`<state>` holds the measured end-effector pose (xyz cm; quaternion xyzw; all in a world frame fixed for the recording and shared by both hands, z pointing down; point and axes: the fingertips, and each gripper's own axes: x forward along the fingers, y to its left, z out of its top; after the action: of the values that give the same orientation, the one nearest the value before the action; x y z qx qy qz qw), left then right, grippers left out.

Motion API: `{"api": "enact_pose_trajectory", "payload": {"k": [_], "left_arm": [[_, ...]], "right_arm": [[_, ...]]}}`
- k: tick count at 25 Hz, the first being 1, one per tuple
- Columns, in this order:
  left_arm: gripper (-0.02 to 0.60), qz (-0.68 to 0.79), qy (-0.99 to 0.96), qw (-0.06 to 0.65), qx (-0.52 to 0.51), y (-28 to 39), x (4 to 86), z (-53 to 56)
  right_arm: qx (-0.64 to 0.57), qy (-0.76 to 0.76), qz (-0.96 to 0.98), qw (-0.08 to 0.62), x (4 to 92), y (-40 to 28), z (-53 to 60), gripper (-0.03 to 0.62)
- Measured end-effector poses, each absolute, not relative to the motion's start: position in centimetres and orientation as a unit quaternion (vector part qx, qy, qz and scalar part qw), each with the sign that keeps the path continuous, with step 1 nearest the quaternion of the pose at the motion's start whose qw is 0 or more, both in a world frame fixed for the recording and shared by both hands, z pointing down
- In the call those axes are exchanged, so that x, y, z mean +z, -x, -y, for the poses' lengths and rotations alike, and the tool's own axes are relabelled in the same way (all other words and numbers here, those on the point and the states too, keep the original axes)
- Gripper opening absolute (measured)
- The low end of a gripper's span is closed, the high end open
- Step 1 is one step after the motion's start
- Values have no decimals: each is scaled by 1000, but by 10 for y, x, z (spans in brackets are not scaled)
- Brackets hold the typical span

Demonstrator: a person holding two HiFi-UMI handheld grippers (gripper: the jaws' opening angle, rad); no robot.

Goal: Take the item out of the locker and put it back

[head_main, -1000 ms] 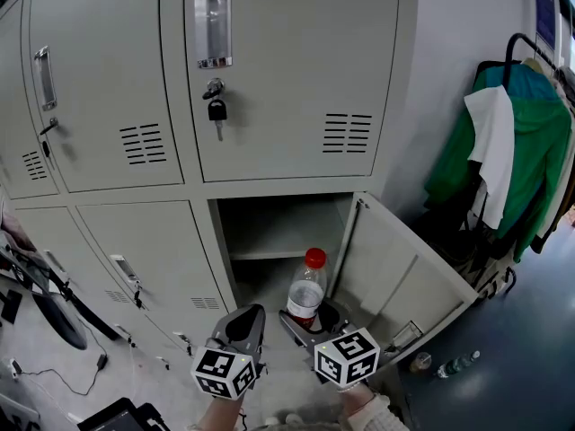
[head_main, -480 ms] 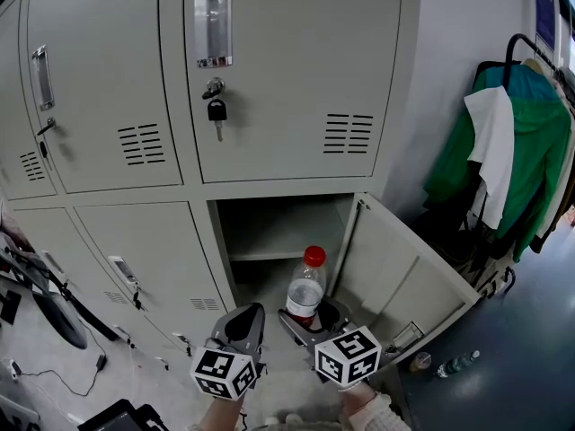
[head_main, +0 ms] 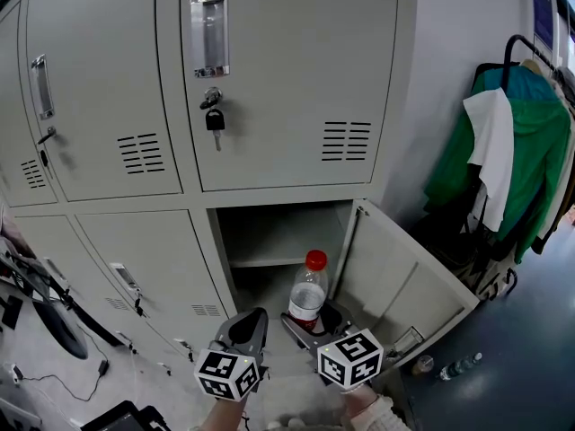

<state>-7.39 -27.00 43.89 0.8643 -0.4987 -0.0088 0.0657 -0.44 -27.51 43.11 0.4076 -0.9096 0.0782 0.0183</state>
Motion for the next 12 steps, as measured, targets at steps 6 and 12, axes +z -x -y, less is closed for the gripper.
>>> {"api": "enact_pose_trajectory", "payload": {"k": [6, 12], "left_arm": [[6, 505, -860, 65, -18, 77, 436, 274], [7, 510, -858, 65, -22, 81, 433, 279]], "right_arm": [[69, -411, 909, 22, 428, 4, 281, 306], [73, -410, 909, 22, 427, 6, 290, 306]]}}
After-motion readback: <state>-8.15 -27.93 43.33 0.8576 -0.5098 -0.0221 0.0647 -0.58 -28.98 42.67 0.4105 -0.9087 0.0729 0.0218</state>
